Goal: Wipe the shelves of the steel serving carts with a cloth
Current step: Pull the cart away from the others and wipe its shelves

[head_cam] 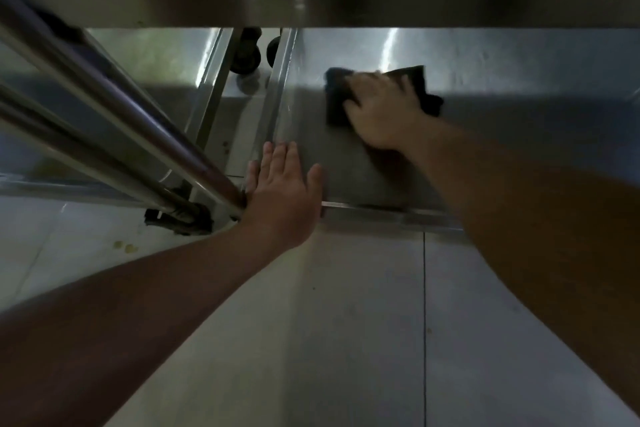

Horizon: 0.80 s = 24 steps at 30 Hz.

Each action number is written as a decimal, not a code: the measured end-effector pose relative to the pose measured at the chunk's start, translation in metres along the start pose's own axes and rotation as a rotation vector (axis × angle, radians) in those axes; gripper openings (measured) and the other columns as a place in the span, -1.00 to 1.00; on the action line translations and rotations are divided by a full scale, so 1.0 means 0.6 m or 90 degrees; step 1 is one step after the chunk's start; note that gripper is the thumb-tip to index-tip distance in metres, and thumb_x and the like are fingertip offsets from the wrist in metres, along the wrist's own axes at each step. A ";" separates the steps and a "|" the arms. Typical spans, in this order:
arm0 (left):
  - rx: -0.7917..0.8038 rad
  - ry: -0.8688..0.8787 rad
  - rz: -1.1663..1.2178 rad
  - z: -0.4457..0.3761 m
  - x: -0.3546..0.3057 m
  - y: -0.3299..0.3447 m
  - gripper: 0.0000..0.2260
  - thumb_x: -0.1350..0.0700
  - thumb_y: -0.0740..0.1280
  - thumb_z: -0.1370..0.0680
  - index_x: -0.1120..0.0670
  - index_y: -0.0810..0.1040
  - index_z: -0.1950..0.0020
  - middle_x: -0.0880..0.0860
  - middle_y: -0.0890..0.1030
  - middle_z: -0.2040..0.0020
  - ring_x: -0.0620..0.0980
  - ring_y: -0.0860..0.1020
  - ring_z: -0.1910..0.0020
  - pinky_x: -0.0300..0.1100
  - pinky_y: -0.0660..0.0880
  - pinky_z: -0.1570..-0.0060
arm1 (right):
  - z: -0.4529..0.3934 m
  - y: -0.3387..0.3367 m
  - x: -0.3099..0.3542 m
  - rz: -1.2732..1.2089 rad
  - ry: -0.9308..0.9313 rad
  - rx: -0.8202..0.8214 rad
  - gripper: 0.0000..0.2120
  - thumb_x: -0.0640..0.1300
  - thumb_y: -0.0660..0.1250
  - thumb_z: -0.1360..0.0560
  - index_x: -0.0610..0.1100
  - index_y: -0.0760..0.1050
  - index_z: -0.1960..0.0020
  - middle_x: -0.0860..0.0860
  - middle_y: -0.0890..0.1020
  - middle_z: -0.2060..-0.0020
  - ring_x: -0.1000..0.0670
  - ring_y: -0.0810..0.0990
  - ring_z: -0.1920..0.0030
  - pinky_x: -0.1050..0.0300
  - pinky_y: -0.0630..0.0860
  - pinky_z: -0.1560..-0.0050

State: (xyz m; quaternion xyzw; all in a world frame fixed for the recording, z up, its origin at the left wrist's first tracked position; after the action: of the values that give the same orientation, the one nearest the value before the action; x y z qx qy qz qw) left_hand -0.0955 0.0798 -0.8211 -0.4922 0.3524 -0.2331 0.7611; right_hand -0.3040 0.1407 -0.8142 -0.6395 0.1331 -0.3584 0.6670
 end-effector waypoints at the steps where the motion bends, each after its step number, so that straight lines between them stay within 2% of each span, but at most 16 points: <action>1: 0.008 0.002 0.004 -0.002 0.001 0.000 -0.37 -0.20 -0.13 -0.74 0.09 -0.04 -0.74 0.04 -0.09 -0.74 -0.04 -0.20 -0.70 0.00 -0.26 -0.64 | 0.025 0.011 0.022 0.007 -0.044 0.003 -0.43 0.15 0.02 -0.69 0.04 0.13 -0.67 0.05 0.18 -0.66 -0.07 0.09 -0.65 -0.26 -0.12 -0.60; 5: 0.007 0.007 0.004 -0.003 0.000 -0.002 -0.35 -0.24 -0.16 -0.73 0.08 -0.01 -0.73 0.05 -0.07 -0.74 -0.02 -0.18 -0.70 0.00 -0.26 -0.64 | 0.153 0.030 0.043 0.022 -0.150 0.039 -0.34 0.29 -0.09 -0.63 0.10 0.07 -0.68 0.12 0.14 -0.66 0.01 0.01 -0.66 -0.16 -0.16 -0.64; 9: 0.015 0.003 -0.018 0.002 -0.005 -0.005 -0.33 -0.27 -0.16 -0.72 0.08 -0.05 -0.74 0.04 -0.10 -0.74 -0.02 -0.20 -0.70 0.00 -0.27 -0.64 | 0.248 0.036 0.016 0.043 -0.189 0.138 -0.19 0.48 0.01 -0.55 0.17 -0.11 -0.68 0.19 -0.02 -0.67 0.10 -0.19 -0.66 -0.14 -0.24 -0.64; 11: 0.026 0.002 -0.031 0.004 -0.008 -0.006 -0.32 -0.28 -0.15 -0.72 0.08 -0.07 -0.74 0.05 -0.13 -0.74 0.00 -0.21 -0.70 0.02 -0.27 -0.64 | 0.274 0.038 0.002 0.062 -0.210 0.147 -0.17 0.37 0.20 -0.56 0.19 -0.12 -0.67 0.21 -0.01 -0.67 0.10 -0.18 -0.66 -0.14 -0.21 -0.65; 13: 0.038 -0.006 -0.041 0.003 -0.012 -0.009 -0.31 -0.29 -0.13 -0.71 0.09 -0.09 -0.74 0.06 -0.13 -0.74 0.02 -0.20 -0.70 0.05 -0.25 -0.65 | 0.287 0.036 -0.011 0.057 -0.211 0.133 -0.22 0.13 0.31 -0.60 0.20 -0.07 -0.66 0.22 0.04 -0.66 0.10 -0.12 -0.66 -0.12 -0.19 -0.65; 16: 0.052 -0.022 -0.042 0.002 -0.021 -0.016 -0.31 -0.28 -0.12 -0.72 0.11 -0.08 -0.73 0.09 -0.13 -0.74 0.05 -0.19 -0.70 0.07 -0.22 -0.65 | 0.302 0.025 -0.022 0.033 -0.207 0.120 -0.26 -0.08 0.31 -0.63 0.19 0.00 -0.67 0.21 0.09 -0.65 0.10 -0.07 -0.66 0.00 -0.25 -0.64; 19: 0.054 -0.006 -0.054 0.011 -0.039 -0.018 -0.33 -0.25 -0.10 -0.72 0.11 -0.05 -0.73 0.09 -0.11 -0.74 0.05 -0.17 -0.71 0.05 -0.19 -0.65 | 0.324 0.014 -0.036 0.050 -0.204 0.118 -0.25 -0.20 0.27 -0.65 0.17 -0.03 -0.68 0.19 0.07 -0.66 0.10 -0.06 -0.66 0.07 -0.28 -0.60; 24: 0.072 0.092 -0.084 0.036 -0.106 0.002 -0.35 -0.24 -0.02 -0.72 0.04 -0.02 -0.74 0.03 -0.08 -0.74 -0.01 -0.14 -0.71 0.03 -0.13 -0.64 | 0.368 0.006 -0.069 0.162 -0.193 0.141 -0.25 -0.24 0.17 -0.68 0.04 -0.17 -0.70 0.06 -0.03 -0.69 -0.03 -0.05 -0.67 -0.02 -0.11 -0.63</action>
State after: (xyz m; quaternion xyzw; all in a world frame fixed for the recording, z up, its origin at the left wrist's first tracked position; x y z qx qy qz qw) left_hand -0.1196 0.1374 -0.7970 -0.4527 0.3597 -0.3367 0.7432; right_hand -0.1917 0.3347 -0.7969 -0.5868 0.0704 -0.1835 0.7855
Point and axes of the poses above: each hand's wrist, its own z-axis away from the middle knuckle, its own y-axis out of the palm, x = y × z, the point moved 7 cm from there along -z, towards the middle knuckle
